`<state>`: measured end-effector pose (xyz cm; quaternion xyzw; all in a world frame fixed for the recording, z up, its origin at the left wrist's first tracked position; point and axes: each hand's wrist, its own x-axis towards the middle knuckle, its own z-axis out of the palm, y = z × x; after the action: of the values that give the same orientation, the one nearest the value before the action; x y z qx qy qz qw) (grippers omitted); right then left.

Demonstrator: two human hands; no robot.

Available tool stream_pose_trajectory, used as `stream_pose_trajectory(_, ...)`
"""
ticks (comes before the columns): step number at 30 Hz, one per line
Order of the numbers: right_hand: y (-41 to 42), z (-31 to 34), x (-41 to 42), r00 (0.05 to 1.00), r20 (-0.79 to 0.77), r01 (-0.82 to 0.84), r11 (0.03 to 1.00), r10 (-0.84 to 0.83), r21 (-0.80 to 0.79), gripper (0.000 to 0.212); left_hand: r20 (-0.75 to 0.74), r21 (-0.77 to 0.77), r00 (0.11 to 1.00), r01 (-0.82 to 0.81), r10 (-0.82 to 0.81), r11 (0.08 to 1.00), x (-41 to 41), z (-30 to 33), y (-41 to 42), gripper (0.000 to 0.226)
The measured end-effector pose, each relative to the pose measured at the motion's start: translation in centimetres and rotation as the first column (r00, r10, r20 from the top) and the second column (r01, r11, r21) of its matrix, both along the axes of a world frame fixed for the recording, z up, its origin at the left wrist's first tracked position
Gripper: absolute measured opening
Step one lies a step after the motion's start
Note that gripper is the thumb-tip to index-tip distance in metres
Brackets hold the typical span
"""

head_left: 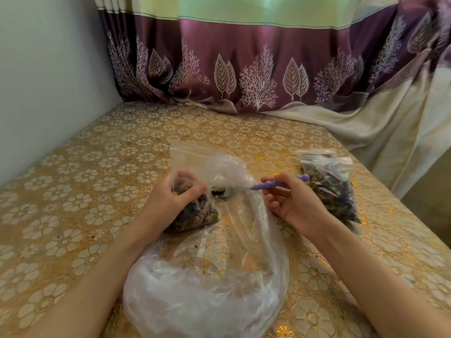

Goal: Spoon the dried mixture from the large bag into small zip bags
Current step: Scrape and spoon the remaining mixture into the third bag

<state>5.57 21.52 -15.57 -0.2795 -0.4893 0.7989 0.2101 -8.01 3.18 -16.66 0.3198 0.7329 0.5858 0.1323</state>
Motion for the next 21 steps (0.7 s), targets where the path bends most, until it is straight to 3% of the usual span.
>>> stream_pose_trajectory(13, 0.3, 0.2, 1.7, 0.994, 0.017, 0.104, 0.986, -0.107, 0.131, 0.017, 0.017, 0.001, 1.000, -0.005, 0.005, 1.000, 0.1, 0.0, 0.1, 0.045)
stream_pose_trajectory(21, -0.5, 1.4, 0.5, 0.993, 0.027, 0.095, 0.914, -0.114, 0.395, 0.024, 0.026, -0.007, 1.000, -0.008, 0.008, 1.000, 0.1, 0.0, 0.1, 0.040)
